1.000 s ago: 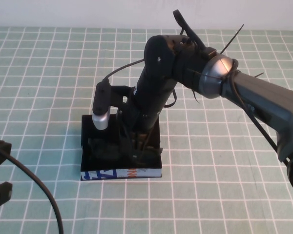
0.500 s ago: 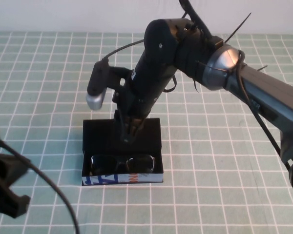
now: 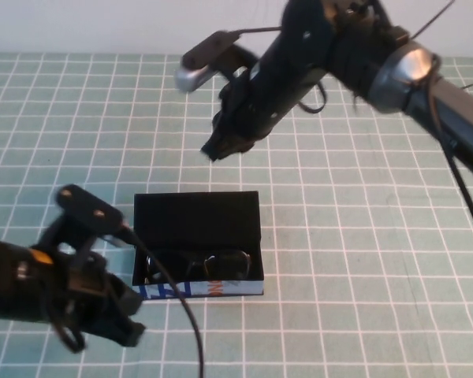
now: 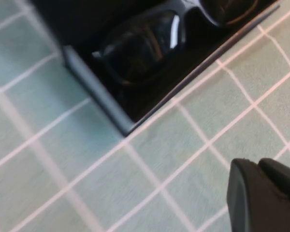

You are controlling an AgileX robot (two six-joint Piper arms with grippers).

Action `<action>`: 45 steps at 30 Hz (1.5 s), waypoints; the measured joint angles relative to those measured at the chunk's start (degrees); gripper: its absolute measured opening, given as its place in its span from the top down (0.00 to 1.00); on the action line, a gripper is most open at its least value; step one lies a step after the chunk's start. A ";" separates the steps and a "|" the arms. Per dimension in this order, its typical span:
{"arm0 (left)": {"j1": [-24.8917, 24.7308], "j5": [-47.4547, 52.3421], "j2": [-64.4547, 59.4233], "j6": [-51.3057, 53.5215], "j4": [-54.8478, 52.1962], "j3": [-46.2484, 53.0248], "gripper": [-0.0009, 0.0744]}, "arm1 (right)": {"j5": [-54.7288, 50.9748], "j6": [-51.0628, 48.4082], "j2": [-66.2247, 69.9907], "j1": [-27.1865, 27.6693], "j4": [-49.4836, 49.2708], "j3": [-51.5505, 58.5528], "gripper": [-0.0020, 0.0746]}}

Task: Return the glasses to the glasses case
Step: Close the glasses case

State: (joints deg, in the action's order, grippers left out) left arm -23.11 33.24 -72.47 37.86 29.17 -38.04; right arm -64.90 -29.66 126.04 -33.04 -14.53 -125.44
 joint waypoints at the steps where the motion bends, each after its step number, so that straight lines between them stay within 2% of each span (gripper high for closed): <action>1: -1.48 -1.35 -1.38 -0.01 0.25 0.00 0.99 | 0.91 1.02 0.08 1.13 -1.00 0.00 0.99; 6: -8.74 -10.40 -7.10 1.88 1.04 -0.05 0.99 | 4.58 2.69 1.83 5.90 -6.98 -0.13 0.99; 10: -11.03 -14.64 -10.58 2.25 2.34 -0.25 0.99 | 5.49 2.80 4.97 7.49 -8.87 -0.26 0.99; 17: -11.15 -18.34 -13.92 2.25 2.75 -0.34 0.99 | 5.28 0.51 9.71 7.49 -13.49 -0.26 0.99; 24: -11.15 -20.84 -16.44 2.25 2.88 -0.37 0.99 | 3.64 -6.17 10.58 7.49 -17.01 -0.26 0.99; 45: -11.15 -23.57 -17.48 2.37 2.97 -0.37 0.99 | -4.37 -12.65 11.46 7.49 -19.61 -0.26 0.99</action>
State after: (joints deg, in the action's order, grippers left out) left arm -34.26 9.67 -89.95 40.23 32.14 -38.41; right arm -69.27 -42.31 137.50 -25.54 -34.14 -125.70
